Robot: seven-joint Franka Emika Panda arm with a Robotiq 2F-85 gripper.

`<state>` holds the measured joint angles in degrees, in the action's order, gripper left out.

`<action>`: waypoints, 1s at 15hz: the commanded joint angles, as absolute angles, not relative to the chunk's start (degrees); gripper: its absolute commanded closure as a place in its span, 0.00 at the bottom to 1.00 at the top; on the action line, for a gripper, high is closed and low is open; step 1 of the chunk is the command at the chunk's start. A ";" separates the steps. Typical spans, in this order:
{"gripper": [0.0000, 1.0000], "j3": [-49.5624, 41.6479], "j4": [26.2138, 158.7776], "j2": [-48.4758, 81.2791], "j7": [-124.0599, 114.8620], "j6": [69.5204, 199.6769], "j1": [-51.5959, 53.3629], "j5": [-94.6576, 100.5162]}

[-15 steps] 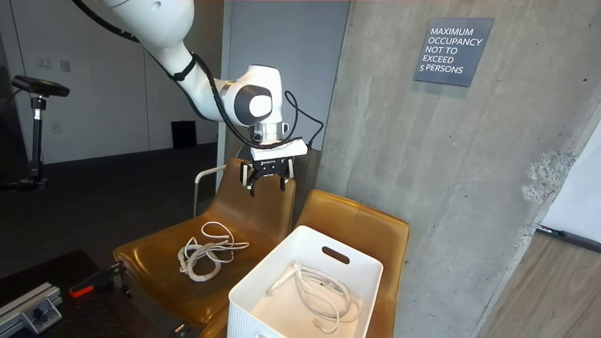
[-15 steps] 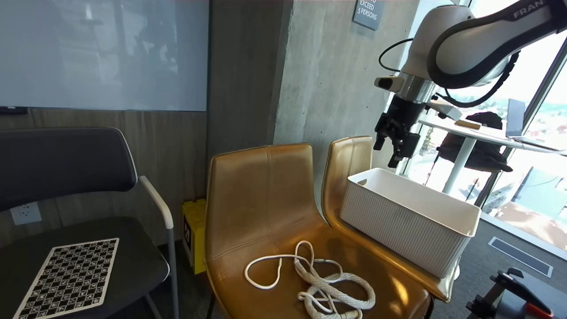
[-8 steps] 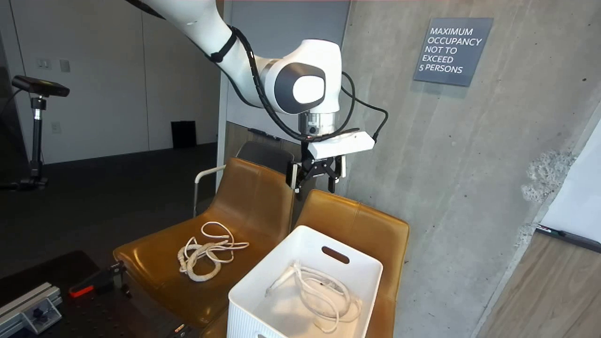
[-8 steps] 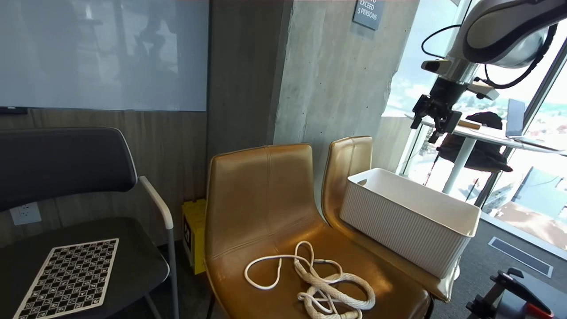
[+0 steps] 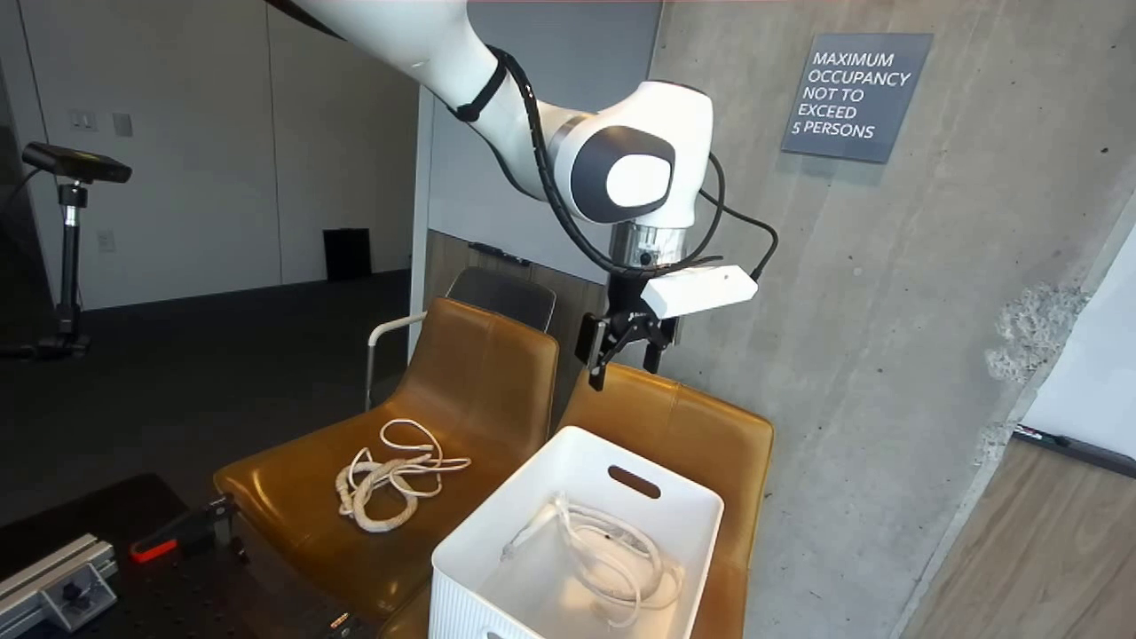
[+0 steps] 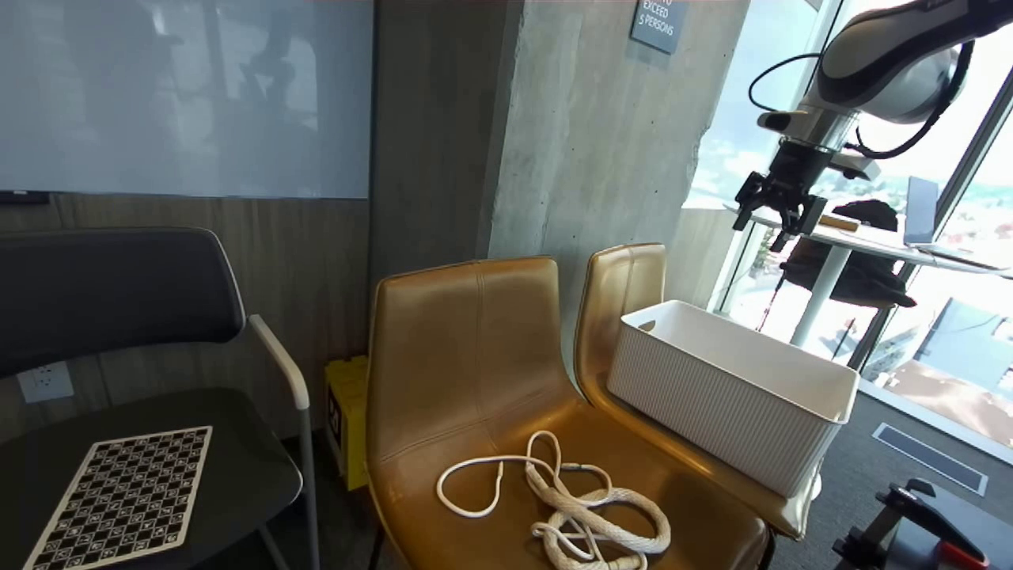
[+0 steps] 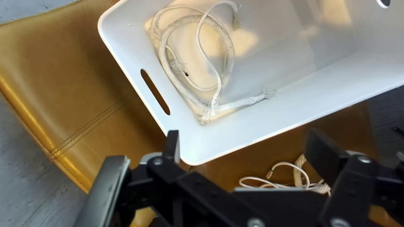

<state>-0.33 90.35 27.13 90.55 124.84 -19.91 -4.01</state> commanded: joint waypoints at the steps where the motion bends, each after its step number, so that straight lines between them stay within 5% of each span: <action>1: 0.00 -1.16 90.13 27.22 90.86 124.62 -19.17 -4.52; 15: 0.00 -1.35 94.36 38.29 102.20 140.75 -20.76 -2.76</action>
